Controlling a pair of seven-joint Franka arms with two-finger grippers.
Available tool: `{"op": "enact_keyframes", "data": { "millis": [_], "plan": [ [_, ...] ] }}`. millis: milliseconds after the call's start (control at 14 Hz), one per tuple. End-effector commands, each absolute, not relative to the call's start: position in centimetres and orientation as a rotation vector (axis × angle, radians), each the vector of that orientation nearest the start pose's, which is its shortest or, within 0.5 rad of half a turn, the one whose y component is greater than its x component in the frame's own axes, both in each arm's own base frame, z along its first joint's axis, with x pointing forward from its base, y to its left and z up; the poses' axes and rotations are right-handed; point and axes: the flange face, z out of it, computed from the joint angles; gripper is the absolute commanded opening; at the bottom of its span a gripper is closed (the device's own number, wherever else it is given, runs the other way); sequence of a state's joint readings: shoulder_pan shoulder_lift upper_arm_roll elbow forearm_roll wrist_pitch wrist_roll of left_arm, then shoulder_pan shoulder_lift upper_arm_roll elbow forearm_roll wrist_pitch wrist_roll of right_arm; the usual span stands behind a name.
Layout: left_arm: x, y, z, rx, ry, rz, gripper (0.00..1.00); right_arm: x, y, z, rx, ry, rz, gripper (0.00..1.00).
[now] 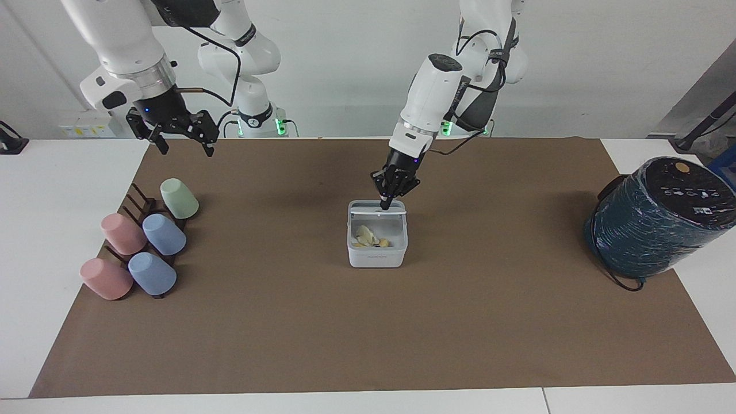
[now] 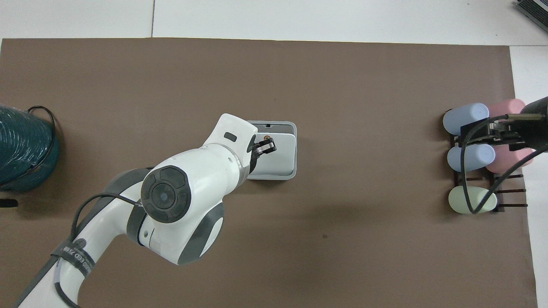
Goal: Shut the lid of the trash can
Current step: 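Push the white lid down onto the bin with the left gripper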
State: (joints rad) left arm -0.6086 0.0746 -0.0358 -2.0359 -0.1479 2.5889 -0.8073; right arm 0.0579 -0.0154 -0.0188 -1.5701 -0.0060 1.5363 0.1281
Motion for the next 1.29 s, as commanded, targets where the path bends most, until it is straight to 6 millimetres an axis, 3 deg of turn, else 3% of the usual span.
{"op": "enact_keyframes", "data": {
  "millis": [0, 429, 714, 1214],
  "plan": [
    [49.7, -36.5, 45.4, -3.487, -0.525, -0.543, 0.03, 54.4, 1.8, 63.0, -3.123, 0.119, 0.033, 1.0],
    [50.9, -35.9, 43.7, -3.471, -0.549, -0.544, 0.03, 54.4, 1.8, 63.0, -3.123, 0.119, 0.033, 1.0],
    [52.2, -36.5, 40.9, -3.467, -0.572, -0.559, 0.03, 54.4, 1.8, 63.0, -3.123, 0.119, 0.033, 1.0],
    [52.4, -36.7, 39.2, -3.457, -0.56, -0.528, 0.03, 54.4, 1.8, 63.0, -3.123, 0.119, 0.033, 1.0]
  ]
}}
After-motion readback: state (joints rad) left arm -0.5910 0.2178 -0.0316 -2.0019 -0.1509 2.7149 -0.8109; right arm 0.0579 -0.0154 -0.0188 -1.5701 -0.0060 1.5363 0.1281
